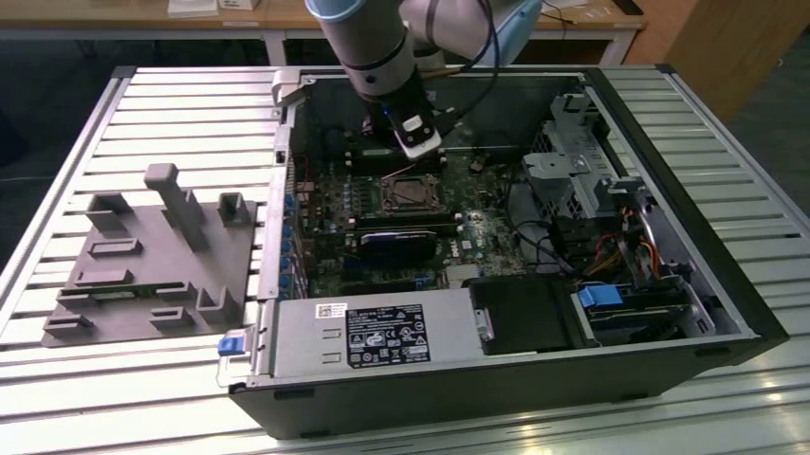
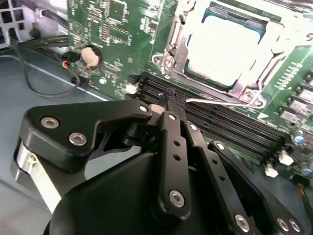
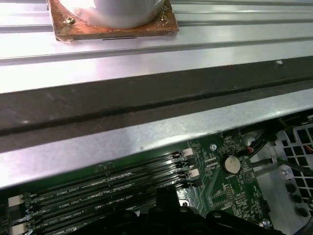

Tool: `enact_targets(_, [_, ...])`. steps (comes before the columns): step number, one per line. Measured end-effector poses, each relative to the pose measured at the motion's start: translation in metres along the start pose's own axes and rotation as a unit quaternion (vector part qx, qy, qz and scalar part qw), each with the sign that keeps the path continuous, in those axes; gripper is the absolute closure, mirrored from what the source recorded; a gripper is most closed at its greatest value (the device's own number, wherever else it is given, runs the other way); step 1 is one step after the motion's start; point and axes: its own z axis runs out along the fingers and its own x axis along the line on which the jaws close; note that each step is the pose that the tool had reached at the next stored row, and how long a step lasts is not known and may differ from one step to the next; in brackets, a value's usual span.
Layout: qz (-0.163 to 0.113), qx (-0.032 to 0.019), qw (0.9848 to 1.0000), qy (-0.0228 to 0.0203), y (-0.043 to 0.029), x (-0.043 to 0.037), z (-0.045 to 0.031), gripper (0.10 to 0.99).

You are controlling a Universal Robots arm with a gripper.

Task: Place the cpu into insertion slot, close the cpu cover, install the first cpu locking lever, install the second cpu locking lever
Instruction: 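Install the first cpu locking lever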

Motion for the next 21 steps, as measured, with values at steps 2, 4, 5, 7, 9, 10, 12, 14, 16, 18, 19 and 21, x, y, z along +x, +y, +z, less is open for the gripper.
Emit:
enact_targets(2, [-0.001, -0.0013, 1.0, -0.0062, -0.0006, 0.0017, 0.0004, 0.984])
enact_targets(4, [-0.002, -0.0019, 1.0, -0.0095, -0.0013, 0.0037, 0.001, 0.984])
enact_targets(5, [-0.002, -0.0019, 0.9999, -0.01, -0.0015, 0.0045, 0.0011, 0.984])
enact_targets(7, [-0.002, -0.0016, 0.9999, -0.01, -0.0017, 0.0048, 0.0012, 0.984])
enact_targets(9, [-0.002, -0.0016, 0.9999, -0.01, -0.0017, 0.0048, 0.0012, 0.984])
enact_targets(10, [-0.002, -0.0015, 0.9999, -0.01, -0.0017, 0.0048, 0.0012, 0.984])
enact_targets(12, [-0.001, 0.003, 1.0, -0.0019, -0.0017, 0.0047, 0.0016, 0.984])
enact_targets(14, [0.0, 0.01, 0.9999, 0.0103, -0.0017, 0.0041, 0.0021, 0.984])
enact_targets(16, [0.001, 0.0113, 0.9999, 0.0125, -0.0017, 0.004, 0.0022, 0.984])
enact_targets(18, [0.001, 0.0114, 0.9999, 0.0126, -0.0017, 0.004, 0.0022, 0.984])
enact_targets(19, [0.002, 0.0117, 0.9999, 0.0123, -0.0017, 0.0039, 0.0022, 0.984])
enact_targets(21, [0.012, 0.0146, 0.9998, 0.0093, -0.0017, 0.004, 0.0025, 0.984])
